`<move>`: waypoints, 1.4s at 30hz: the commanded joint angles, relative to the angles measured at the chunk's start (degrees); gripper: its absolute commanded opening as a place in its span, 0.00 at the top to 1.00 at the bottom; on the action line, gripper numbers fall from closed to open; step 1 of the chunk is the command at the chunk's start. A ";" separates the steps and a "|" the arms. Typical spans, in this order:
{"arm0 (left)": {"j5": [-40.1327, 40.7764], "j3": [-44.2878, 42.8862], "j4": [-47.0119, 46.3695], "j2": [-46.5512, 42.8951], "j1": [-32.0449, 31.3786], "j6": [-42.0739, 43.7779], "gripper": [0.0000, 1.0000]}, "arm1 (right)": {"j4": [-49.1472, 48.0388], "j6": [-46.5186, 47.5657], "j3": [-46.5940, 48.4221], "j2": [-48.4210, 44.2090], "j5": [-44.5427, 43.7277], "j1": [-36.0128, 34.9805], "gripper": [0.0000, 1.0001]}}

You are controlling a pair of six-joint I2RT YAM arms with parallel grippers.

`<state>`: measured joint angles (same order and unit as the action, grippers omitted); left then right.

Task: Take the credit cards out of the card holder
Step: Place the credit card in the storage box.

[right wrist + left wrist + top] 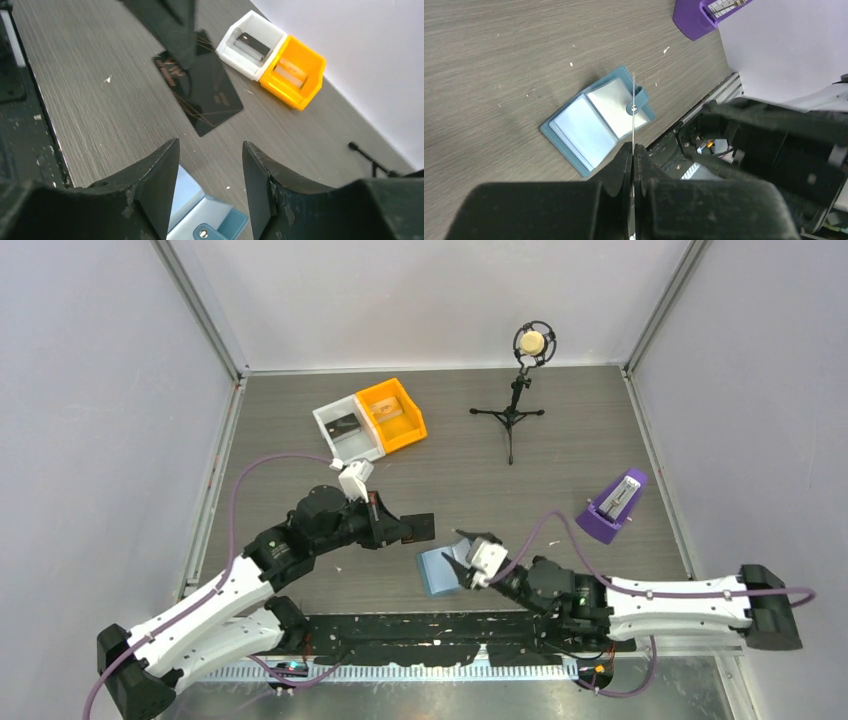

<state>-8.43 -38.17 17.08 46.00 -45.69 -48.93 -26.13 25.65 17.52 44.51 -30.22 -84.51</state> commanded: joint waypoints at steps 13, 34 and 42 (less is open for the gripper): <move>16.18 -4.52 11.49 -10.55 4.30 16.06 1.00 | 19.80 -39.22 9.47 -6.85 37.86 26.50 0.45; -9.31 -27.41 8.38 23.77 43.85 14.93 1.00 | 16.99 -48.56 7.58 -3.79 36.84 26.59 0.05; -12.78 -35.83 3.85 41.26 49.18 13.35 1.00 | 20.27 -46.79 8.61 -3.54 34.44 26.68 0.05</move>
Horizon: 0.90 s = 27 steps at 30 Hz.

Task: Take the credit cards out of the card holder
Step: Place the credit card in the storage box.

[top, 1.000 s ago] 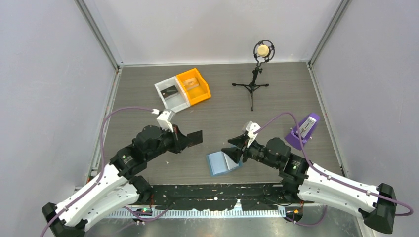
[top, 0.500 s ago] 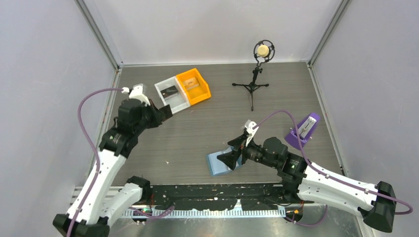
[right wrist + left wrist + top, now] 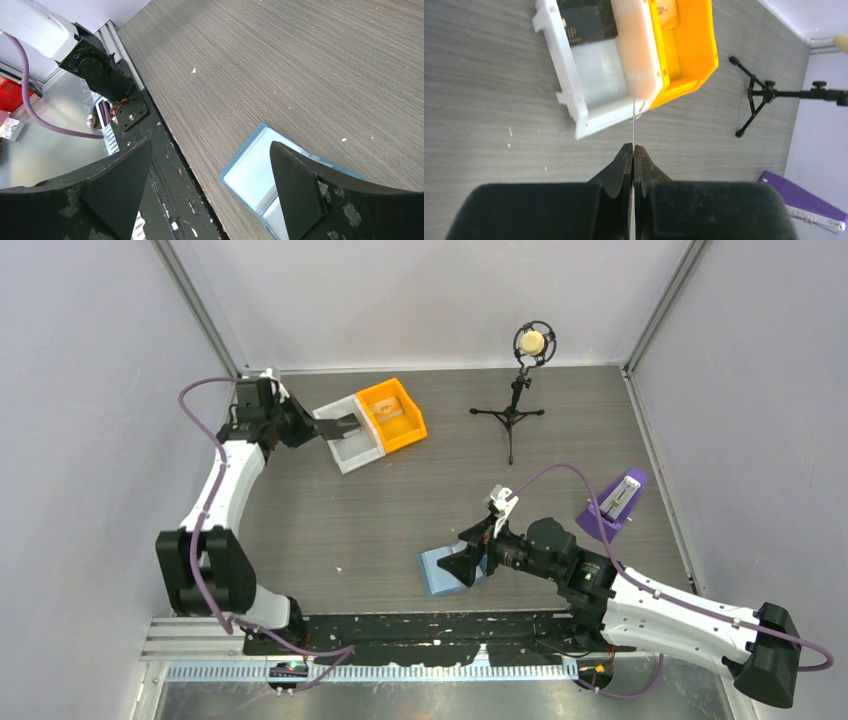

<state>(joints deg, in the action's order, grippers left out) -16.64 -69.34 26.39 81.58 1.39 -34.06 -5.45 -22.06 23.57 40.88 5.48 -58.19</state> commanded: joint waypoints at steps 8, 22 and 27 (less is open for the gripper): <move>-9.17 -12.40 -9.38 19.81 3.40 -3.00 1.00 | 0.09 1.38 5.73 7.88 -1.18 0.53 0.04; -6.63 -20.10 -8.79 29.90 3.37 -3.13 0.99 | -0.09 1.36 8.86 14.75 -0.35 1.05 0.04; -6.30 -21.62 -7.91 31.48 3.44 -2.94 0.98 | 0.00 1.34 9.19 15.06 0.48 1.94 0.04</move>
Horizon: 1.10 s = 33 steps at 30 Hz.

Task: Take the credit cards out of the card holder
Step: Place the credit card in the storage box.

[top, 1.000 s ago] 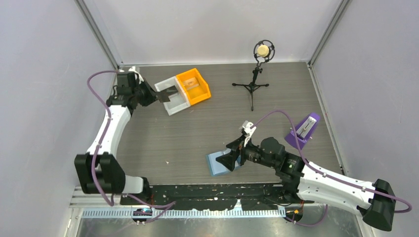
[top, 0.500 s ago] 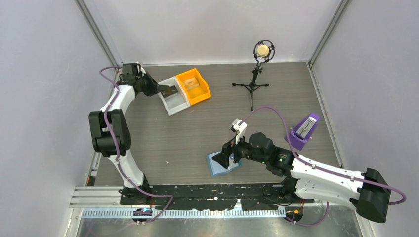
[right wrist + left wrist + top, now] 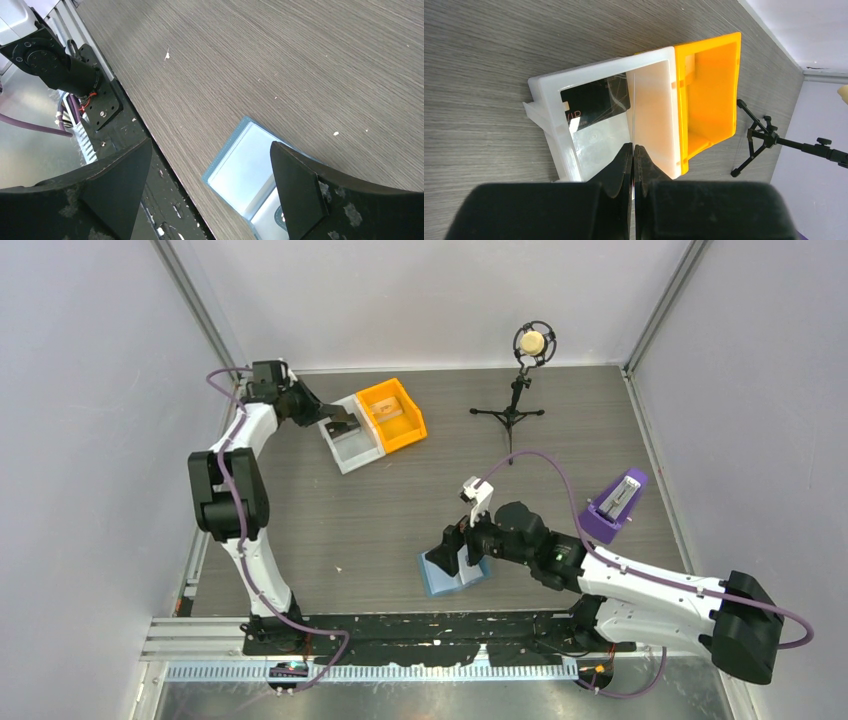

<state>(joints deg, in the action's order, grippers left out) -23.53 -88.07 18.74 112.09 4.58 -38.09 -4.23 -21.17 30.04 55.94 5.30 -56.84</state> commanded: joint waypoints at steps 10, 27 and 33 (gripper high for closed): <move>1.18 -5.09 0.97 3.83 0.17 1.21 0.94 | -0.83 0.54 2.74 0.22 1.51 2.36 0.04; 2.41 -8.73 2.09 7.61 0.13 1.52 0.84 | 1.21 0.60 3.60 -1.45 1.93 4.20 0.04; 2.61 -10.32 2.35 8.31 0.16 1.48 0.82 | 1.83 0.84 4.24 -1.36 2.32 4.90 0.04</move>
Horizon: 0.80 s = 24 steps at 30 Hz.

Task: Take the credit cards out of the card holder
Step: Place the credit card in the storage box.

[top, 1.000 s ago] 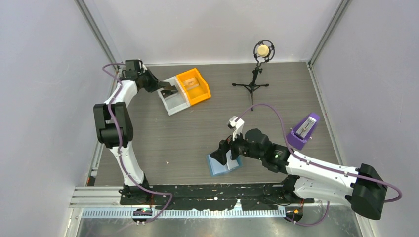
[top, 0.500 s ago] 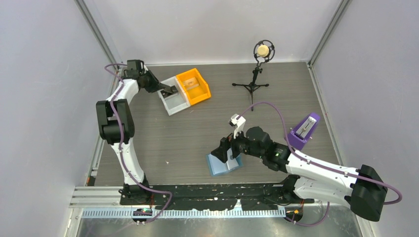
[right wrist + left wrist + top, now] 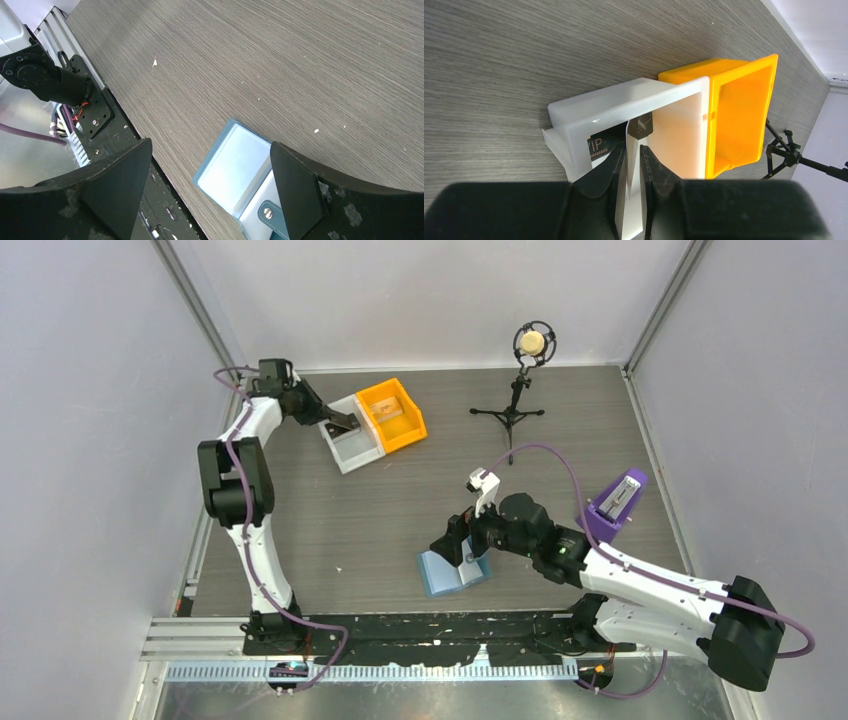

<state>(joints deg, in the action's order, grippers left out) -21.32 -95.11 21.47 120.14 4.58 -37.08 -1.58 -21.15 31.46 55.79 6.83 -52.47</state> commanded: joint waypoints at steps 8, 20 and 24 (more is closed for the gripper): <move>0.39 -5.45 0.45 1.17 0.08 0.22 0.78 | -0.62 1.08 3.70 -0.41 1.87 1.67 0.04; 2.22 -7.88 3.30 -1.37 0.08 -0.37 0.69 | 1.06 0.93 5.27 0.05 1.76 2.54 0.04; 5.19 -7.55 4.10 -4.61 0.04 -1.01 0.67 | 2.53 1.01 6.62 0.51 1.70 2.63 0.04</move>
<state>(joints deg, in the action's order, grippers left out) -19.25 -100.88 24.36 121.03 4.56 -37.36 0.43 -20.88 34.39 55.90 8.32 -50.11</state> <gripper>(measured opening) 0.321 0.963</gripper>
